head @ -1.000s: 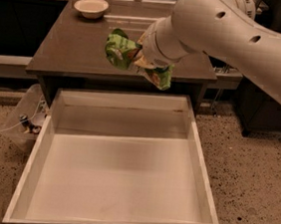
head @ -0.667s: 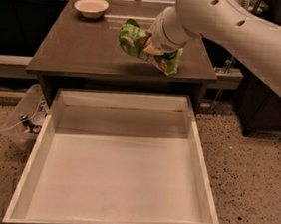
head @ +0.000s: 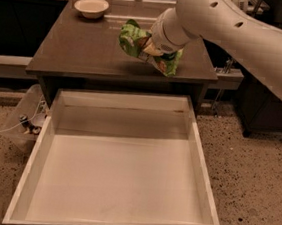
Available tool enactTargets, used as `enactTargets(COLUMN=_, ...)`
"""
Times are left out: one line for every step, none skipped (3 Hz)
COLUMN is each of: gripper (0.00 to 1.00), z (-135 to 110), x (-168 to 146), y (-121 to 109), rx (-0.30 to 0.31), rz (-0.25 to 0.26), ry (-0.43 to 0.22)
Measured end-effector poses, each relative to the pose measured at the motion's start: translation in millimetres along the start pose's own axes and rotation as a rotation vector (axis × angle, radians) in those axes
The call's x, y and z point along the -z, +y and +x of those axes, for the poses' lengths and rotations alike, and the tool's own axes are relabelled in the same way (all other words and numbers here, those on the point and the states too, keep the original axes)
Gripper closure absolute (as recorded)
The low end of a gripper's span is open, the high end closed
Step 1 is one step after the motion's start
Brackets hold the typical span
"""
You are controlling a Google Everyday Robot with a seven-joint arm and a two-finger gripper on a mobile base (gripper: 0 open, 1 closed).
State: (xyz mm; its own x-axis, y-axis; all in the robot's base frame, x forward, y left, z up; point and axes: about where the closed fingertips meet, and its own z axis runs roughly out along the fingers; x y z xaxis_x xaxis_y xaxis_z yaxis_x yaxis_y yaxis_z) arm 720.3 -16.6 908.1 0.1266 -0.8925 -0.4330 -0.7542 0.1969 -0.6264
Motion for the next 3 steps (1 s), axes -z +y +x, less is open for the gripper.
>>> enactTargets(gripper=1.0, z=-6.3, x=-9.1, y=-17.8, rx=0.004, rz=0.03, ry=-0.017)
enactTargets(gripper=1.0, z=-21.4, x=-15.8, y=-37.5, rx=0.022, rz=0.061, ry=-0.046)
enactTargets(gripper=1.0, z=-18.9, x=-25.2, y=-25.1, rx=0.01, rz=0.031, ry=-0.05)
